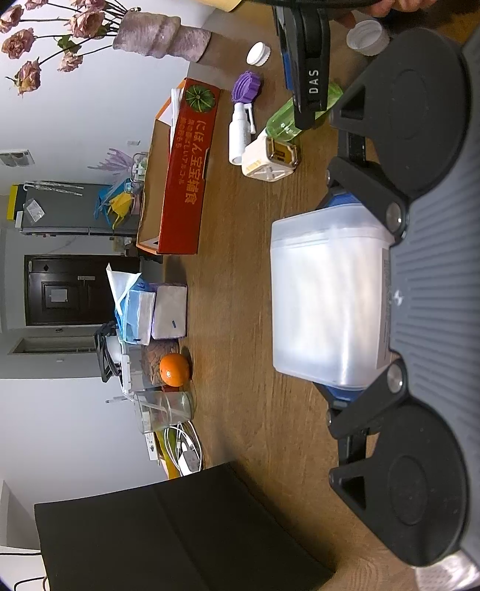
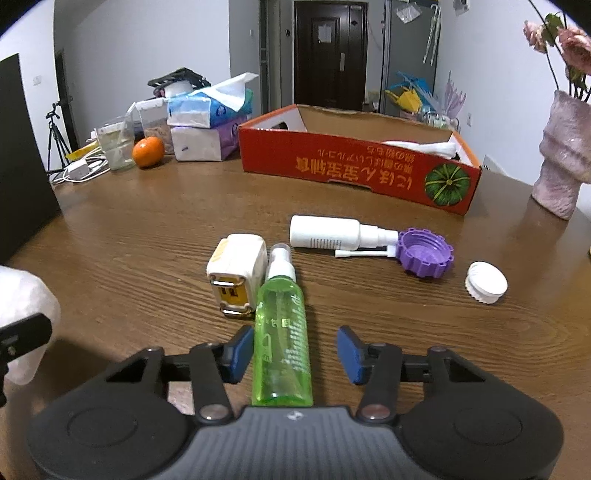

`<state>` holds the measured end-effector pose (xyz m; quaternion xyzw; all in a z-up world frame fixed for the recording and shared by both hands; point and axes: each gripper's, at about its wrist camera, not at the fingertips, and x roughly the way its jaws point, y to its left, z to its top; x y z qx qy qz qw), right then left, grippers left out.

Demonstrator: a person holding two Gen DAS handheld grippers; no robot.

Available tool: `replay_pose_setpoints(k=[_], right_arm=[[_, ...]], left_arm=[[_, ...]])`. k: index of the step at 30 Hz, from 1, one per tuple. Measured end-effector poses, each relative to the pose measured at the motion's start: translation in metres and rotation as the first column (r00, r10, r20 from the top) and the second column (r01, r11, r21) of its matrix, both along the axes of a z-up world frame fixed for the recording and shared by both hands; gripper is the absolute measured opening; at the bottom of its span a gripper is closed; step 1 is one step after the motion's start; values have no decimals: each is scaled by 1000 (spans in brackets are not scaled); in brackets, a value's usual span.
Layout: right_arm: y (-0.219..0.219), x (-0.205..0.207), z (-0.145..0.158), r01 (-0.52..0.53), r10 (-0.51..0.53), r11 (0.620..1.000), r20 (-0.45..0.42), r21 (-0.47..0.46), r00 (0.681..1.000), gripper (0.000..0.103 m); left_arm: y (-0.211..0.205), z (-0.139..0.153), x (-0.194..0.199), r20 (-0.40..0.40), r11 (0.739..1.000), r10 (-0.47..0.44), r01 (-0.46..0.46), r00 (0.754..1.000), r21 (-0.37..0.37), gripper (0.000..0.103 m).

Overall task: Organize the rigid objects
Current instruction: 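Hold the plastic box with left tool while right tool grasps green spray bottle, then carry the plastic box with left tool while right tool carries bottle to cardboard box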

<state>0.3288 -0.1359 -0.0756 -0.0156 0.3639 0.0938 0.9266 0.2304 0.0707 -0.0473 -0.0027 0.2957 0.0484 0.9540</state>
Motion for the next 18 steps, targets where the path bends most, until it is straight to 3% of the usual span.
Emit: replay_pose_setpoints(k=[4,6,18], right_arm=[[2,9,-3,2,-2,1000,-24,12,1000,41],[3,12,-4,1,-1,1000,-36,16,999,31],[-1,11,-3,4,-3,1000,-26,23,1000,30]], left_arm=[[0,0,4,-2,1000,3,-3,1000,0,83],[0,1,5,-2,1000,5,-5,1000,-1,83],[-2,9,12,8,1000,24,-24,1000,3,83]])
